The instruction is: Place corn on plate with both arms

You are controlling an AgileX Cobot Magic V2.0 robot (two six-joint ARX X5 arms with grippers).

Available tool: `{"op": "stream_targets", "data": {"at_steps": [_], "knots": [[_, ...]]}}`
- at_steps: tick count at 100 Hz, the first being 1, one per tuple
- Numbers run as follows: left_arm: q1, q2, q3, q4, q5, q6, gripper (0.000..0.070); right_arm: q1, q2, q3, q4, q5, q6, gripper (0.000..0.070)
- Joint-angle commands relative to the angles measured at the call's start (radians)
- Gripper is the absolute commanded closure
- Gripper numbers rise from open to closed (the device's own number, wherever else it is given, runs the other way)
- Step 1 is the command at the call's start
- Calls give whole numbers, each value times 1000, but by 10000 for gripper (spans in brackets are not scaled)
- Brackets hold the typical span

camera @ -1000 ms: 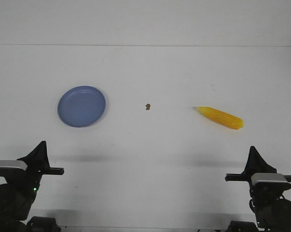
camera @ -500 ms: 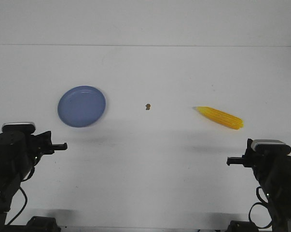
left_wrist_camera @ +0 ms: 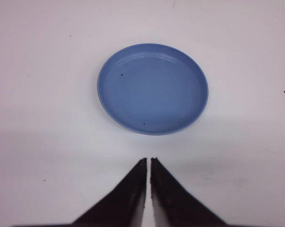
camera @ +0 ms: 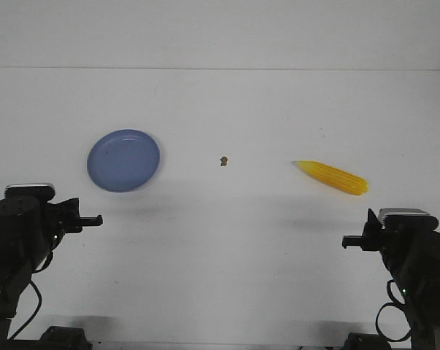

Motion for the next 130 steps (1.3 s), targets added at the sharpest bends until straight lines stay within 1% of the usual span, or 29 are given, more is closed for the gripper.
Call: {"op": "stream_targets", "data": {"at_steps": [1, 4, 5, 6, 15, 23, 38, 51, 66, 84, 97, 114, 130], "knots": [[2, 5, 22, 6, 1, -5, 493, 0, 3, 21, 3, -2, 8, 123], [2, 5, 22, 6, 1, -10, 410, 0, 3, 21, 3, -2, 8, 28], [2, 5, 22, 6, 1, -13, 370, 0, 3, 21, 3, -2, 8, 6], [2, 5, 22, 6, 1, -16, 344, 0, 3, 21, 3, -2, 8, 0], [2, 5, 22, 5, 1, -29, 167, 0, 2, 21, 3, -2, 8, 0], [2, 5, 22, 6, 1, -29, 104, 0, 2, 21, 4, -2, 8, 0], [2, 22, 22, 34, 1, -35, 104, 0, 3, 21, 5, -2, 10, 0], [17, 101, 28, 94, 1, -79, 104, 0, 3, 21, 8, -2, 34, 0], [65, 303, 73, 109, 2, -112, 108, 0, 3, 21, 7, -2, 34, 0], [122, 581, 168, 180, 2, -110, 108, 0, 3, 21, 6, -2, 34, 0], [153, 761, 269, 187, 2, -106, 108, 0, 3, 21, 4, -2, 34, 0], [166, 931, 371, 187, 2, -92, 108, 0, 3, 21, 4, -2, 34, 0], [166, 1036, 406, 201, 2, -89, 108, 0, 3, 21, 3, -2, 34, 0]]}}
